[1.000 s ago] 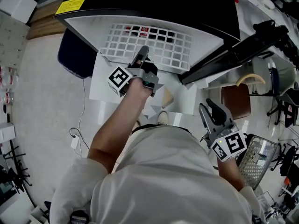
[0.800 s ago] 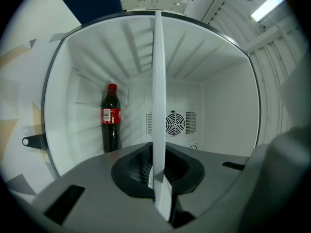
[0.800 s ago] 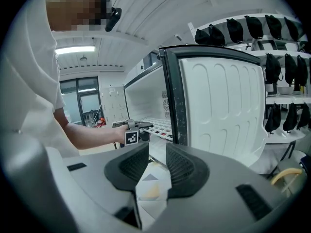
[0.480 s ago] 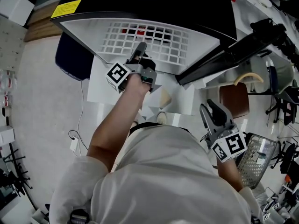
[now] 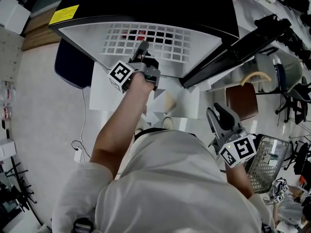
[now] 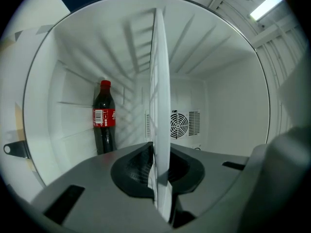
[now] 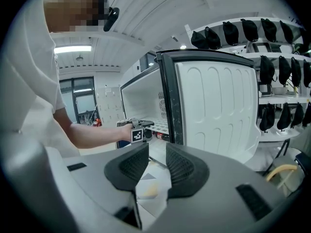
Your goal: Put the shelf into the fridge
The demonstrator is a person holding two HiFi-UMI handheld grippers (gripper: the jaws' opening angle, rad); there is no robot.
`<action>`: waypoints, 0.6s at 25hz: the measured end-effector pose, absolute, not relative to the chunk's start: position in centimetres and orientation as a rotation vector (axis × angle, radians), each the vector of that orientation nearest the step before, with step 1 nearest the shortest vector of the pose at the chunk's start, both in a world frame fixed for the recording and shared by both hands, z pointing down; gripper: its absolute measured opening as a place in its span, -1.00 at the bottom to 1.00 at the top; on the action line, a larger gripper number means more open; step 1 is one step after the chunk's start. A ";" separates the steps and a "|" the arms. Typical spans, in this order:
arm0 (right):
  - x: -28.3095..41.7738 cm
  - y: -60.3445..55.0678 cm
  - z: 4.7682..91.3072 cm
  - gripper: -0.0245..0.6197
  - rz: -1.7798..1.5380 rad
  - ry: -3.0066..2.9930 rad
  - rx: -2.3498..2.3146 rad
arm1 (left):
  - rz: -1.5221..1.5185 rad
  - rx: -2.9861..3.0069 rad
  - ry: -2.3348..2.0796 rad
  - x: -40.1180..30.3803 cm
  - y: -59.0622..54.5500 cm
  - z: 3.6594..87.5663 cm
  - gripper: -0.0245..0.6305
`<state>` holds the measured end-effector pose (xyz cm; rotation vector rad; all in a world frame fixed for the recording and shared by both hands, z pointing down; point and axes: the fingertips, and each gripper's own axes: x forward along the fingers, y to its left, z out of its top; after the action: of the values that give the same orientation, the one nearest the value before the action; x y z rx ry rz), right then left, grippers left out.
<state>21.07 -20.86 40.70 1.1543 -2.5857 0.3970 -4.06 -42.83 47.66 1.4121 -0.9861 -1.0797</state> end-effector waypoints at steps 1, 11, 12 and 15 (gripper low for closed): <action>21.1 -20.8 40.7 -0.55 0.399 -2.584 1.160 | -1.079 1.413 -0.985 -4.0 -43.1 47.7 -0.81; 21.4 -19.4 40.8 -0.55 0.415 -2.552 1.228 | -1.069 1.424 -0.975 -4.0 -44.9 47.6 -0.81; 21.4 -19.2 40.8 -0.55 0.417 -2.549 1.235 | -1.068 1.426 -0.975 -4.0 -44.9 47.7 -0.81; 21.2 -18.7 40.6 -0.55 0.416 -2.544 1.253 | -1.059 1.437 -0.972 -3.9 -45.0 47.6 -0.80</action>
<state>21.22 -18.66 40.59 1.2531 -2.5436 0.4159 -3.95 -44.99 47.61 1.4373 -0.9718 -1.0589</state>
